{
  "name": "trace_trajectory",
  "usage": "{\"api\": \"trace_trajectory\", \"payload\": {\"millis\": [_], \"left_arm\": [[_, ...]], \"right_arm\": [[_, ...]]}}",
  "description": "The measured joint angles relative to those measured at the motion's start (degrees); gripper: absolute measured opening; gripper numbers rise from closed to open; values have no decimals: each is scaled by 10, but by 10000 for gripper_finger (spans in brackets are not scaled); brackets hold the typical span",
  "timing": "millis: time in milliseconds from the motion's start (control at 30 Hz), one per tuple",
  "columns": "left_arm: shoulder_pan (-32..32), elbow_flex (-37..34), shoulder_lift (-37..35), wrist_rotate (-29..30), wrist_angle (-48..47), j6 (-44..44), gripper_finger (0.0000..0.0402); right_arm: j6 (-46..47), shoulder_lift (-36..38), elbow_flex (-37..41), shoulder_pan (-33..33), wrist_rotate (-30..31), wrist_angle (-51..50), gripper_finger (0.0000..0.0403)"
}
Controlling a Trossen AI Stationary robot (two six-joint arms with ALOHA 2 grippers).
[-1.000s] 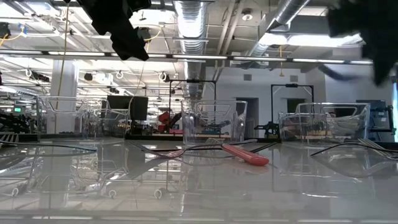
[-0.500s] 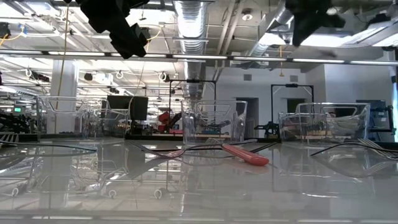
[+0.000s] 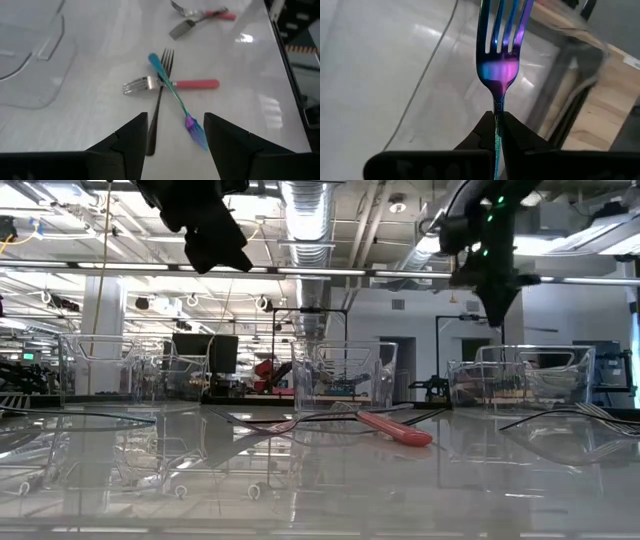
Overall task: Sort silverware by color (type)
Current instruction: Put the top right iridescent fork into the right transparent bin
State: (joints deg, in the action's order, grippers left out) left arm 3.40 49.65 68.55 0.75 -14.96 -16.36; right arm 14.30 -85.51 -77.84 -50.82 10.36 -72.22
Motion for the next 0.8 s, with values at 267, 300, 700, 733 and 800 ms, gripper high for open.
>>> {"api": "trace_trajectory", "payload": {"millis": [267, 300, 700, 733, 800], "left_arm": [[0, 0, 0, 16, 0, -58, 178], [0, 0, 0, 16, 0, -64, 178], [9, 0, 0, 11, -1, -113, 178], [11, 0, 0, 11, -1, -113, 178], [11, 0, 0, 12, -1, -113, 178]], "right_arm": [[-33, -94, 0, 1, 0, 18, 32], [-33, -103, 0, 0, 0, 21, 32], [-24, -139, 4, -20, -11, 56, 57], [-24, -135, 4, -20, -11, 55, 66], [-24, -127, 4, -20, -11, 50, 88]]}}
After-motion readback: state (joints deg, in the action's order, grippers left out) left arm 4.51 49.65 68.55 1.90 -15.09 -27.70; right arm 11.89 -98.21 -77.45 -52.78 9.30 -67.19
